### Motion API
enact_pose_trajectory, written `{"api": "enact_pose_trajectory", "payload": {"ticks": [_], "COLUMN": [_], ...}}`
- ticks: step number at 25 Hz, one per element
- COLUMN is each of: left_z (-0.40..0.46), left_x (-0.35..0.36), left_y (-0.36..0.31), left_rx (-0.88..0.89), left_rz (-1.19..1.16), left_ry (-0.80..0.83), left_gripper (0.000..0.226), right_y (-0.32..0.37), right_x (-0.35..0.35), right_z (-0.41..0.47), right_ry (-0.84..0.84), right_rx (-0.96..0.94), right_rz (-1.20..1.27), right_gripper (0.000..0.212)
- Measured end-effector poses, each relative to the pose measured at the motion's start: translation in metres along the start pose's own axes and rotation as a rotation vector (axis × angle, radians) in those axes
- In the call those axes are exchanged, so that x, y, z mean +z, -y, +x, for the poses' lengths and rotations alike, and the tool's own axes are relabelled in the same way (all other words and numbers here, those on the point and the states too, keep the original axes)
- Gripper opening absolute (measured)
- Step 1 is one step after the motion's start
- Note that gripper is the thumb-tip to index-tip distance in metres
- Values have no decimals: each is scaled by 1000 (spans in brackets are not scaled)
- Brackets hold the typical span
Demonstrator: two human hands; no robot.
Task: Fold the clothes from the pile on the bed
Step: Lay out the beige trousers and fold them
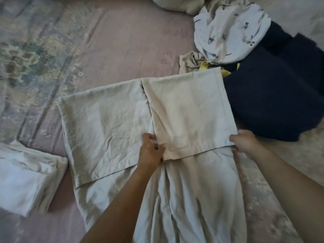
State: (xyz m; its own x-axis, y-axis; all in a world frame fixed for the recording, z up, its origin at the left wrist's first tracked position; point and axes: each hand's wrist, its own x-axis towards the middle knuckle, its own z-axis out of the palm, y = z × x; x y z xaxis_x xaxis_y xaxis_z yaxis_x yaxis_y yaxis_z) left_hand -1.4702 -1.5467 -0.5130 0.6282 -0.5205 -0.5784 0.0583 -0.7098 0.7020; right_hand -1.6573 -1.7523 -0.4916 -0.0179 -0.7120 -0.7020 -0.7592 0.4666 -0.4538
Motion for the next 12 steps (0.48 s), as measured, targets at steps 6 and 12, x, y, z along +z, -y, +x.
{"api": "enact_pose_trajectory", "payload": {"ticks": [6,12], "left_z": [8,8], "left_x": [1,15], "left_y": [-2,-4], "left_rx": [-2,-4], "left_rz": [216,333], "left_ry": [-51,-119], "left_gripper": [26,25], "right_y": [4,-12], "right_x": [-1,-11], "right_z": [-1,19], "right_ry": [231,86], "right_rx": [136,-22], "right_rz": [61,-37], "right_gripper": [15,22]}}
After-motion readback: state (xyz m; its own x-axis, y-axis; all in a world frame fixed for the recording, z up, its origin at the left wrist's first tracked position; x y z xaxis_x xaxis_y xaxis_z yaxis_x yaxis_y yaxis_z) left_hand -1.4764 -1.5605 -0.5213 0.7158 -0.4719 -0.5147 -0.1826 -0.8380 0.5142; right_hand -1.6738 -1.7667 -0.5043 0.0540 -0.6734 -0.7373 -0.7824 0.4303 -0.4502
